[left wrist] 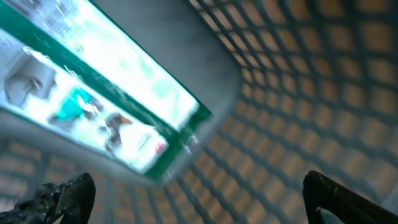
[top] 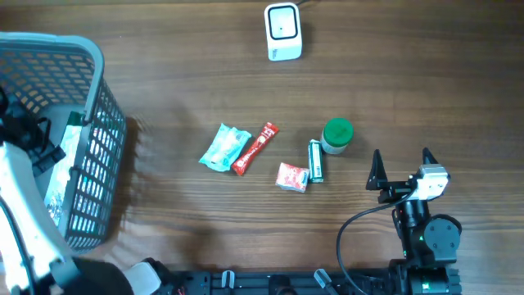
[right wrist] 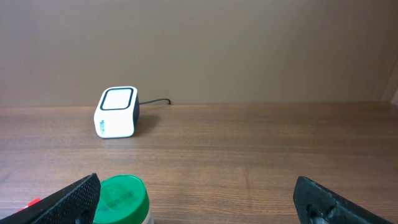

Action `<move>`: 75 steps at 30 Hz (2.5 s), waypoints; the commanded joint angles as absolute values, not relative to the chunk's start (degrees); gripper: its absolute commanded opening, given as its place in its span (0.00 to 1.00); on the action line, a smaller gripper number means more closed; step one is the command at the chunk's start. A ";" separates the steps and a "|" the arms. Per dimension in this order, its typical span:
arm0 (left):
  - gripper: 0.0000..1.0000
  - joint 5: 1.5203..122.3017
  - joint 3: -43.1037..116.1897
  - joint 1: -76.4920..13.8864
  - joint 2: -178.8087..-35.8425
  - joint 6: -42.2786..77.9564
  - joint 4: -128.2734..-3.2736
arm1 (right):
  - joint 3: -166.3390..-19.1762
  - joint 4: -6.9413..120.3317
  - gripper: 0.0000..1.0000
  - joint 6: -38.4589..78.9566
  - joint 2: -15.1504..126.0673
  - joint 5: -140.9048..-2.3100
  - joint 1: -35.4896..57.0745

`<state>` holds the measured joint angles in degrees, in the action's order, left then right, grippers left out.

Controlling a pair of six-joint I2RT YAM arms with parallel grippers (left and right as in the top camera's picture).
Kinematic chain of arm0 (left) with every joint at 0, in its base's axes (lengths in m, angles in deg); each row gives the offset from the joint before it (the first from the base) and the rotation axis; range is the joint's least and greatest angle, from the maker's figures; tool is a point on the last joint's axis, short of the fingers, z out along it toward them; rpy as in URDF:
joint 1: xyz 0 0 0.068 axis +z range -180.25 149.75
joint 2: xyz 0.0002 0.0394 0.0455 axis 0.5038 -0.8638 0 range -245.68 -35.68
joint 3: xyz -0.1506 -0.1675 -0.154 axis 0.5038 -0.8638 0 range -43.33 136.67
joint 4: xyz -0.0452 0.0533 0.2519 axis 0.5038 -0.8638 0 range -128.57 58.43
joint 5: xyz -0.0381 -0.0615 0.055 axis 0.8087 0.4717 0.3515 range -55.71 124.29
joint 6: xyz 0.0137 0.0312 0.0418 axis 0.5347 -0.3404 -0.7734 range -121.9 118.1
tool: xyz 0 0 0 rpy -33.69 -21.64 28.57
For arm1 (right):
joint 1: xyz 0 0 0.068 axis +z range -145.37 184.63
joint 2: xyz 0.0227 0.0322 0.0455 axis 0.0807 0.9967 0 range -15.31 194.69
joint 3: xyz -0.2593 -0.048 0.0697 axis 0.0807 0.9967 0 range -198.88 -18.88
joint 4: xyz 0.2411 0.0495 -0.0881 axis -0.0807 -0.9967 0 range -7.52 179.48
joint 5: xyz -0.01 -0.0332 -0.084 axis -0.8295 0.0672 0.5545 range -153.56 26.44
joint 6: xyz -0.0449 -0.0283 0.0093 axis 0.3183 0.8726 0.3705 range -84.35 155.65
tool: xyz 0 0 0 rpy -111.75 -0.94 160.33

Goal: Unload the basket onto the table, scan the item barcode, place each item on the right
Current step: 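Reach into the basket and grasp the green-white wipes pack with left gripper, then lay the green-white wipes pack on the table left of the items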

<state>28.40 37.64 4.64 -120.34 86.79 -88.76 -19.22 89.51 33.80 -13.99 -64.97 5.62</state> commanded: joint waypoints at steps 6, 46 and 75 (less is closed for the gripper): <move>1.00 27.03 38.05 4.97 -137.61 87.07 -89.98 | -19.20 89.71 1.00 33.30 -13.97 -64.47 5.95; 0.04 29.32 56.28 6.13 -110.13 70.26 -93.37 | -19.20 89.71 1.00 33.28 -13.97 -64.47 5.95; 0.04 15.73 38.40 -79.62 -134.07 31.31 -100.34 | -19.20 89.71 1.00 33.30 -13.97 -64.47 5.95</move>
<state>19.51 41.92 -79.33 -130.96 32.67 -102.59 -19.22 89.51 33.80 -13.99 -64.97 5.62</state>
